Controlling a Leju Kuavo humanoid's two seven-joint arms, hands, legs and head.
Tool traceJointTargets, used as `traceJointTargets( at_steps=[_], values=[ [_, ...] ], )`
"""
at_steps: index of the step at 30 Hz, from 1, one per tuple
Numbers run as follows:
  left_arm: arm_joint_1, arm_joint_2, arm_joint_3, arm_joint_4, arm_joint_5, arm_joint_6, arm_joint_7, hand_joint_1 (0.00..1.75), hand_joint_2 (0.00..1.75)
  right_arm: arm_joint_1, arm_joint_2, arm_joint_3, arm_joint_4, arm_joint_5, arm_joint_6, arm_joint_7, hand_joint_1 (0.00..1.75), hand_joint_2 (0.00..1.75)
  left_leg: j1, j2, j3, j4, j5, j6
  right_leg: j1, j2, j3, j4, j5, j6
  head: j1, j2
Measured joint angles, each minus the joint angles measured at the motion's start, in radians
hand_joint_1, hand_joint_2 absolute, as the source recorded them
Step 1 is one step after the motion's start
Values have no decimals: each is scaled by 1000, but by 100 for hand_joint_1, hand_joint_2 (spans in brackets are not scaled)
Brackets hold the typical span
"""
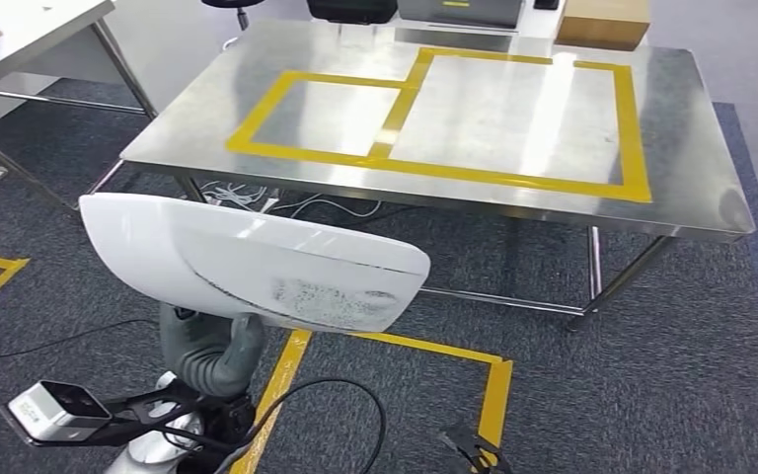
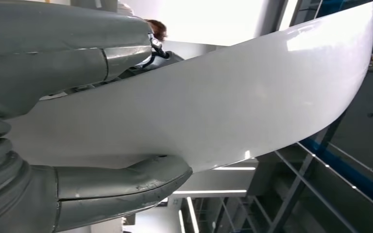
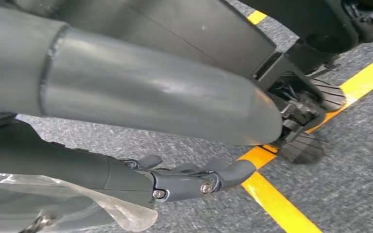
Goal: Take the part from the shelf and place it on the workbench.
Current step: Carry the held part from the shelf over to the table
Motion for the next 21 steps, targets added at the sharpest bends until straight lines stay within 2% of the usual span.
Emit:
traceJointTargets(
  at_steps=[1,2,4,5,6,7,9,10,11,13,15,16,17,19,20,21],
  values=[
    [-1,0,0,0,0,0,0,175,175,-1,0,0,0,0,0,0,0,0,1,1,-14,35,-10,-5,-2,0,12,-2,-2,-4,-2,0],
    [-2,0,0,0,0,0,0,175,175,-3,0,0,0,0,0,-1,0,0,4,2,-42,87,-27,-10,-3,0,20,-3,-6,-8,-5,0],
    [0,2,0,0,0,0,0,175,175,-3,0,0,0,0,0,-1,0,0,9,3,-115,195,-73,-20,-3,0,32,-3,-17,-11,-7,0],
    [1,2,0,0,0,0,0,175,175,-1,0,0,0,0,0,-1,0,0,12,3,-143,226,-91,-23,-3,1,38,-3,-24,-10,-8,0],
    [2,3,0,0,0,0,0,175,175,0,0,0,0,0,0,-1,0,0,14,3,-156,221,-87,-25,-3,1,47,-3,-31,-9,-8,0],
    [2,4,0,0,0,0,0,175,175,0,0,0,0,0,0,-1,0,0,15,4,-153,185,-61,-25,-3,2,58,-3,-39,-8,-8,0],
    [2,4,0,0,0,0,0,175,175,0,1,0,0,0,0,-1,0,0,16,6,-122,63,32,-22,-3,3,80,-3,-55,-1,-7,0],
    [2,4,0,0,0,0,0,175,175,-1,1,0,0,0,0,-1,0,0,14,7,-109,17,50,-17,-2,4,86,-4,-63,4,-7,0],
    [2,5,0,1,0,0,0,175,175,-2,1,0,0,0,0,-1,0,0,11,8,-102,-10,58,-11,-2,3,87,-5,-70,11,-6,0],
    [3,5,0,1,0,0,0,175,175,-3,1,0,0,0,0,-1,0,0,8,6,-97,-19,49,7,-1,2,93,-1,-74,29,-4,0],
    [3,4,2,1,0,0,0,175,175,-3,1,0,0,0,0,-1,0,0,10,5,-80,-27,63,23,-3,0,96,20,-83,42,-2,0],
    [2,3,3,1,0,0,0,175,175,-4,1,0,0,0,0,-1,0,0,10,5,-70,-29,63,29,-4,0,82,48,-96,45,1,0],
    [1,1,3,1,0,0,0,175,175,-5,0,0,0,0,0,-1,0,0,11,6,-64,-31,60,34,-4,0,54,95,-117,47,3,0],
    [2,0,4,2,0,0,0,175,175,-6,0,0,0,0,-1,-1,0,0,8,6,-60,-30,53,40,-4,1,-24,211,-165,51,8,0],
    [3,0,4,2,0,0,0,175,175,-4,0,0,0,0,-1,-1,0,0,7,5,-57,-30,49,41,-4,1,-60,249,-177,53,8,0],
    [3,0,4,2,0,0,0,175,175,-2,0,0,1,0,-1,-1,0,0,5,3,-53,-30,43,41,-4,1,-81,257,-173,52,9,0]
  ],
)
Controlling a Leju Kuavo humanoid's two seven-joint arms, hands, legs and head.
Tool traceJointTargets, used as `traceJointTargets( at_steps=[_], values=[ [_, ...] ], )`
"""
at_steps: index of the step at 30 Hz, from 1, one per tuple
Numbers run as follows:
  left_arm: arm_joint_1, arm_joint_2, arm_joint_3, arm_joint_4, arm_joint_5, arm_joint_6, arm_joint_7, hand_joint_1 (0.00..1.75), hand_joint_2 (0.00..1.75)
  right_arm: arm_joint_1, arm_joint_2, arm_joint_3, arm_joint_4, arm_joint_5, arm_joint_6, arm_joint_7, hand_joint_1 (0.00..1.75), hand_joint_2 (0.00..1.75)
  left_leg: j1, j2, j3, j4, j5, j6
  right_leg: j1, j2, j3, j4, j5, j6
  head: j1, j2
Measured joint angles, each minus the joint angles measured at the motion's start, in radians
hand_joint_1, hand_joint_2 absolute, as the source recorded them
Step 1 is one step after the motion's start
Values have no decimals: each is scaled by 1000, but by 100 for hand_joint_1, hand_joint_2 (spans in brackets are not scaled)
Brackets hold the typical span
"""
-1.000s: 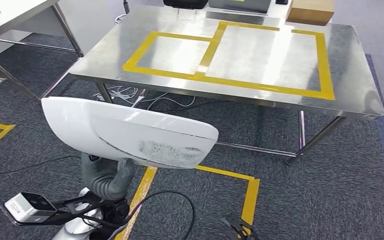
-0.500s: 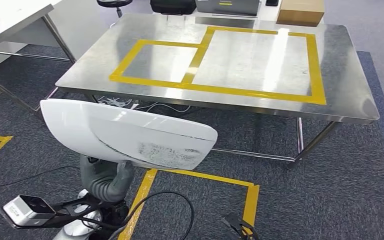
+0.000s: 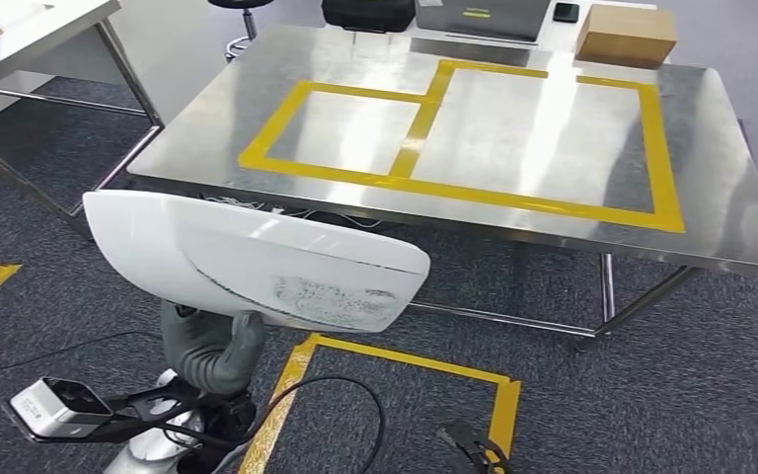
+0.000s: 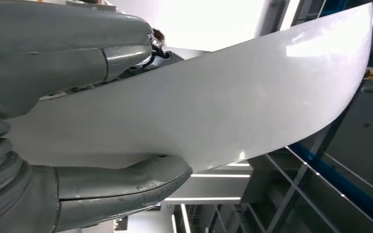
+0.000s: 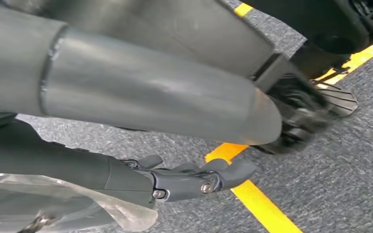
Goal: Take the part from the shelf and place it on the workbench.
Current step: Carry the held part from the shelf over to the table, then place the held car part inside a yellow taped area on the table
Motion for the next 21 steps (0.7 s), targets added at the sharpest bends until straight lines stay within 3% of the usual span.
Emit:
traceJointTargets(
  at_steps=[1,3,5,8,10,13,15,16,18,19,21],
  values=[
    [0,0,0,0,0,0,0,175,175,2,0,0,0,0,0,0,0,0,-1,-1,7,0,-6,0,0,0,-5,-23,24,-1,0,0],
    [0,0,0,0,0,0,0,175,175,2,0,0,0,0,0,0,0,0,-4,-2,24,0,-20,-3,2,0,25,-142,117,-11,0,0],
    [0,0,1,0,0,-1,0,175,175,1,0,0,1,0,0,0,0,0,-5,-2,35,-2,-32,-11,8,-2,55,-232,158,-25,-1,0],
    [0,0,1,0,0,-2,0,175,175,2,0,0,1,0,0,0,0,0,-6,-1,44,6,-35,-28,10,-2,76,-254,163,-43,-2,0],
    [-2,0,1,0,0,-3,0,175,175,0,0,0,1,-1,-1,0,0,0,-5,0,34,47,-41,-37,4,-1,97,-262,165,-52,-5,0],
    [-3,2,1,0,0,-4,0,175,175,-3,0,0,1,-1,-1,-1,0,0,3,1,-58,206,-99,-54,1,-1,119,-266,152,-60,-11,0],
    [0,3,0,0,-1,-4,0,175,175,1,0,0,1,-1,-1,0,0,0,9,1,-113,266,-124,-62,1,-1,131,-266,140,-60,-10,0],
    [1,3,0,0,-1,-4,0,175,175,2,0,0,1,-1,-1,0,0,0,12,1,-118,252,-108,-64,0,0,139,-266,133,-58,-10,0],
    [1,4,0,0,-1,-3,0,175,175,3,0,0,1,-1,-1,0,0,0,16,3,-88,140,-22,-66,-2,1,158,-266,118,-52,-10,0],
    [1,4,0,1,-1,-3,0,175,175,2,0,0,1,-1,-1,0,0,0,14,5,-70,81,2,-64,-2,2,167,-265,110,-46,-10,0],
    [1,5,0,1,-1,-3,0,175,175,0,0,0,1,-1,-2,0,0,0,9,7,-50,20,11,-53,-1,2,175,-264,96,-29,-10,0]
  ],
)
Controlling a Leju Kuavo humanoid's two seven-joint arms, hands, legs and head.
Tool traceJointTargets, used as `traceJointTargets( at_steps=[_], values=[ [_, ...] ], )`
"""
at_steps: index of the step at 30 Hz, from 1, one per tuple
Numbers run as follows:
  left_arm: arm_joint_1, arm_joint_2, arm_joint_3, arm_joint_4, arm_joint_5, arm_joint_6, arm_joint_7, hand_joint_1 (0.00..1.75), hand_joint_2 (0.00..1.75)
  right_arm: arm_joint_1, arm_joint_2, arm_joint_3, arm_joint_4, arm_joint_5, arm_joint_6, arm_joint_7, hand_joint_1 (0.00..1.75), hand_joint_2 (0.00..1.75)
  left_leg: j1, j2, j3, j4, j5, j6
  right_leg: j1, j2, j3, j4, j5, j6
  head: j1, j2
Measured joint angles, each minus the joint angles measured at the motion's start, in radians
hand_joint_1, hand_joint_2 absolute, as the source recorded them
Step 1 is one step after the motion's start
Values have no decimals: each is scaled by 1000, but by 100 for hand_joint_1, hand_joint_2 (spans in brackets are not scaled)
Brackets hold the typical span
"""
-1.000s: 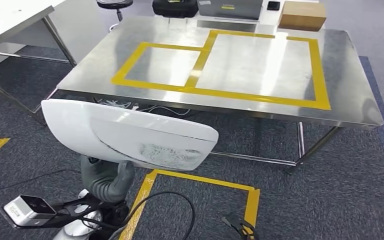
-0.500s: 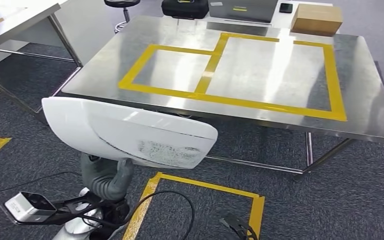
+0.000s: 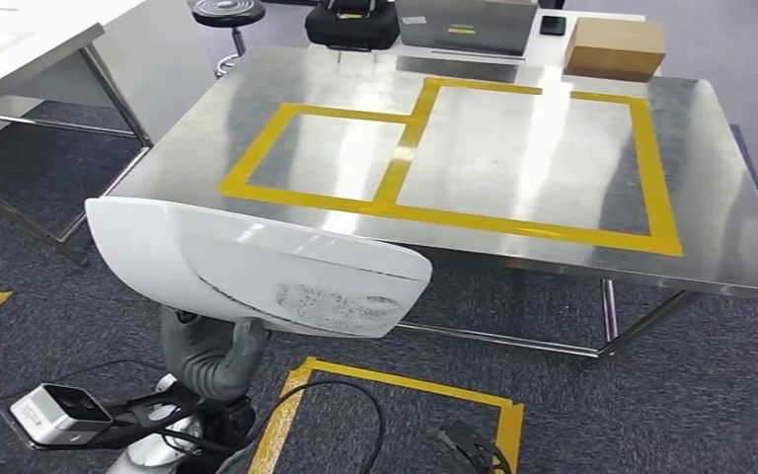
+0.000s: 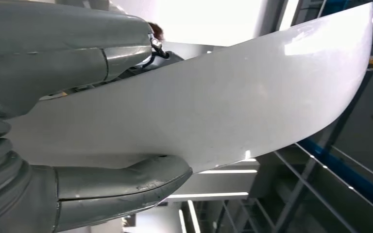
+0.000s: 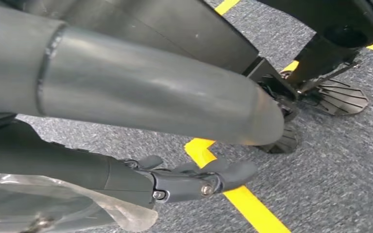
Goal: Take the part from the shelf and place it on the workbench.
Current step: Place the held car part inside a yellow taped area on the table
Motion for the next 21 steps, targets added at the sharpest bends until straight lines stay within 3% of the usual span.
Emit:
traceJointTargets(
  at_steps=[1,4,5,8,9,10,11,13,14,16,19,21],
  values=[
    [1,0,0,0,0,0,0,175,175,0,0,0,0,0,0,0,0,0,-3,0,1,-1,-11,9,1,-1,5,2,-3,9,1,0],
    [0,-1,2,0,0,0,0,175,175,-1,0,0,0,0,0,0,0,0,-2,-4,20,-6,1,32,-2,-3,1,33,-16,26,5,0],
    [-1,-3,2,0,0,0,0,175,175,-3,0,0,0,0,0,-1,0,0,-1,-4,27,-7,-1,38,-3,-3,-20,68,-28,29,8,0],
    [0,-5,2,0,-1,-1,0,175,175,-5,0,0,0,0,0,-1,0,0,-7,-5,36,-7,-16,48,-2,-3,-143,239,-91,31,15,0],
    [1,-5,2,0,0,-1,0,175,175,-2,0,0,0,0,-1,-1,0,0,-10,-6,42,-7,-23,50,-1,-3,-175,269,-98,29,15,0],
    [1,-5,2,0,0,-1,0,175,175,0,0,0,0,0,-1,0,0,0,-13,-7,50,-7,-30,51,1,-3,-190,264,-82,25,15,0],
    [1,-5,2,0,0,-1,0,175,175,1,0,0,0,0,-1,0,0,0,-15,-8,61,-7,-38,51,3,-3,-187,223,-43,19,15,0],
    [0,-5,2,0,-1,-1,0,175,175,2,0,0,0,0,-1,0,0,0,-19,-8,82,-9,-55,50,10,-3,-158,105,44,3,14,0],
    [0,-5,2,1,-1,0,0,175,175,1,0,0,1,-1,-1,-1,0,0,-19,-8,87,-10,-60,47,14,-3,-144,60,64,-3,12,0],
    [0,-5,3,1,-1,0,0,175,175,2,-1,0,2,-1,-1,0,0,0,-18,-8,94,-11,-66,37,21,-4,-132,31,64,-13,8,0],
    [-1,-5,3,1,-1,0,0,175,175,4,-2,0,2,-2,-2,0,0,0,-17,-7,102,13,-70,20,15,-1,-95,10,64,-28,6,0],
    [-4,-5,4,1,-1,0,0,175,175,1,-1,0,3,-4,-2,0,0,0,-13,-7,63,91,-92,9,11,-1,-69,2,57,-34,3,0]
  ],
)
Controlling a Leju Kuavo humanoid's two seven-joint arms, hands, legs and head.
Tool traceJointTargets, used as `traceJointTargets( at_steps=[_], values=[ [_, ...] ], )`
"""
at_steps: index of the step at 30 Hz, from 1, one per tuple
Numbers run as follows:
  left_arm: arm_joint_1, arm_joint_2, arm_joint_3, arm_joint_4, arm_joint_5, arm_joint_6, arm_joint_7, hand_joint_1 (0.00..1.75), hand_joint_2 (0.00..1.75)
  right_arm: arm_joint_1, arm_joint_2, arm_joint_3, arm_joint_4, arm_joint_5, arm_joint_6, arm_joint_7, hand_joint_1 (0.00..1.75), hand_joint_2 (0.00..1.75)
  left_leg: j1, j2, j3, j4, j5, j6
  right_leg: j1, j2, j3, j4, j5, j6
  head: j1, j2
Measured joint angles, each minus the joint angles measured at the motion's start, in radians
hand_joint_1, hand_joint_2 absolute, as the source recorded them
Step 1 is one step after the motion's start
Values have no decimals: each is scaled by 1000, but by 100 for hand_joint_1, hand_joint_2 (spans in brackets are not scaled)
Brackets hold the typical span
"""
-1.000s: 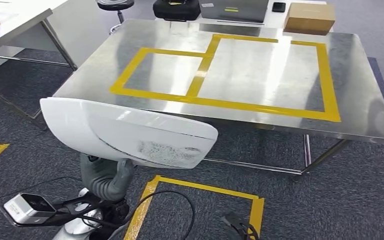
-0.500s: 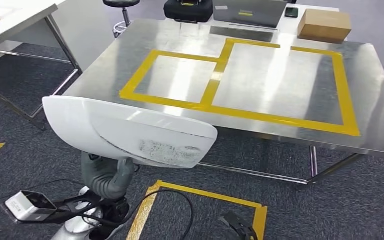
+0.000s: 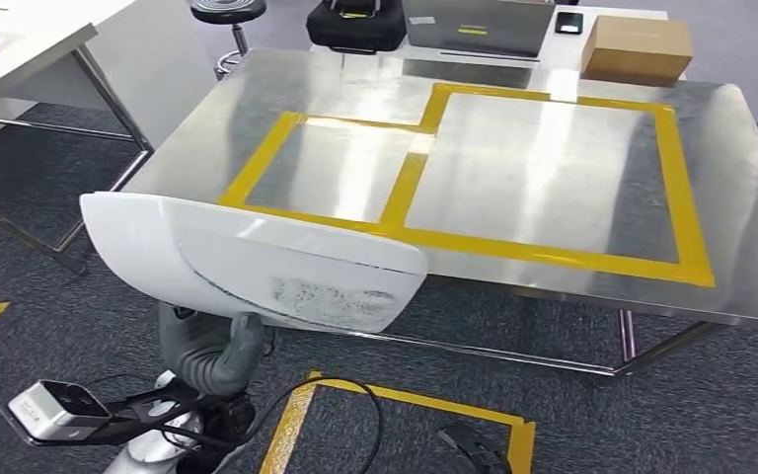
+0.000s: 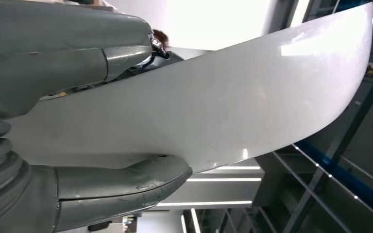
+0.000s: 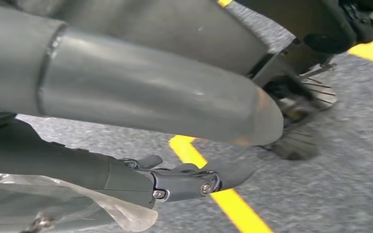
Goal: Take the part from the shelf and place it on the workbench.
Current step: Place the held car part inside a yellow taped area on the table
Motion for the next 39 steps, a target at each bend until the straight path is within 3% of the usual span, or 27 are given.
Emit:
traceJointTargets(
  at_steps=[2,4,5,7,9,13,15,17,18,19,20,21,22,24,25,27,29,31,33,34,35,36,37,39],
  values=[
    [1,1,0,0,0,0,0,175,175,0,0,0,0,-1,0,0,0,0,7,0,-77,115,-41,-11,-1,0,17,-1,-15,-3,-2,0],
    [3,2,0,0,0,0,0,175,175,2,0,0,1,-1,0,0,0,0,12,1,-128,156,-50,-18,-1,1,37,-1,-32,-1,-1,0],
    [3,2,0,0,-1,0,0,175,175,3,1,0,1,-2,0,0,0,0,14,1,-130,128,-24,-19,-2,2,50,-1,-41,1,-2,0],
    [3,2,0,1,-1,0,0,175,175,2,1,0,2,-4,2,0,0,0,14,2,-104,14,67,-16,-4,4,77,-1,-62,9,-1,0],
    [3,3,-1,2,-1,0,0,175,175,0,1,0,2,-7,3,0,0,0,9,5,-83,-74,114,-7,-3,4,90,-3,-80,21,-1,0],
    [1,1,0,3,-2,-1,0,175,175,-3,2,0,3,-14,4,0,0,0,6,3,-64,-103,115,22,-4,0,89,10,-84,45,0,0],
    [0,0,0,3,-1,-1,0,175,175,-4,2,-1,3,-24,4,0,0,0,10,5,-49,-112,112,31,-6,0,35,96,-98,52,5,0],
    [-1,-1,-1,4,-1,-1,0,175,175,-2,2,-2,3,-32,2,0,0,0,10,10,-44,-114,105,35,-6,0,-53,223,-140,57,10,0],
    [-1,-1,-1,5,-2,-1,0,175,175,0,1,-3,3,-34,2,0,0,0,10,12,-40,-114,100,36,-6,0,-93,266,-160,59,11,0],
    [0,-1,-2,6,-2,-2,0,175,175,4,1,-5,3,-36,1,0,0,0,10,16,-35,-114,94,37,-6,0,-117,278,-162,59,11,0],
    [0,-1,-2,8,-4,-2,0,175,175,6,0,-6,3,-37,1,0,0,0,10,20,-27,-114,88,36,-6,-1,-124,256,-140,58,11,0],
    [0,-1,-3,10,-6,-1,0,175,175,8,0,-8,3,-39,1,0,0,0,10,27,-17,-114,80,35,-5,-7,-116,206,-94,55,12,0],
    [0,-1,-3,12,-8,-1,0,175,175,8,0,-9,3,-40,1,0,0,0,9,35,-6,-114,72,32,-3,-24,-98,140,-41,51,12,0],
    [0,0,-3,15,-11,2,0,175,175,4,0,-11,3,-44,1,0,0,0,5,52,9,-114,58,22,6,-59,-67,39,12,40,12,0],
    [1,0,-3,17,-14,5,0,175,175,3,1,-13,3,-46,1,0,0,0,2,62,14,-112,52,16,9,-68,-61,20,16,33,12,0],
    [0,1,-4,21,-22,13,0,175,175,4,0,-17,3,-49,0,0,0,0,0,74,23,-107,45,4,9,-51,-55,16,18,18,12,0],
    [-2,2,-7,24,-29,20,0,175,175,5,0,-19,3,-50,-1,0,0,0,4,57,23,-84,27,-7,4,-27,-46,14,24,8,11,0],
    [-3,4,-8,26,-31,23,0,175,175,4,1,-20,3,-50,-1,0,0,0,8,28,-19,7,-25,-17,2,-4,-39,13,24,2,9,0],
    [-2,8,-10,30,-31,24,0,175,175,5,1,-20,3,-50,-1,0,0,0,10,19,-85,128,-76,-21,3,20,-37,13,22,-1,8,0],
    [-2,9,-10,31,-31,24,0,175,175,6,0,-21,3,-50,-1,0,0,0,9,18,-106,156,-79,-20,5,32,-36,13,21,-2,8,0],
    [-1,10,-11,32,-31,24,0,175,175,7,0,-21,3,-50,-1,0,0,0,9,16,-111,149,-62,-17,6,46,-34,14,21,-2,8,0],
    [-2,10,-11,32,-31,24,0,175,175,8,0,-22,3,-50,-1,0,0,0,8,11,-98,105,-26,-10,8,60,-32,14,21,-2,8,0],
    [-2,11,-12,32,-31,24,0,175,175,8,0,-22,3,-50,-1,0,0,0,6,-3,-75,37,19,-1,9,73,-31,14,21,-2,8,0],
    [-4,11,-12,33,-33,27,0,175,175,7,2,-23,3,-51,-1,0,0,0,3,-44,-34,-76,71,19,6,94,-33,13,22,1,11,0]
  ],
)
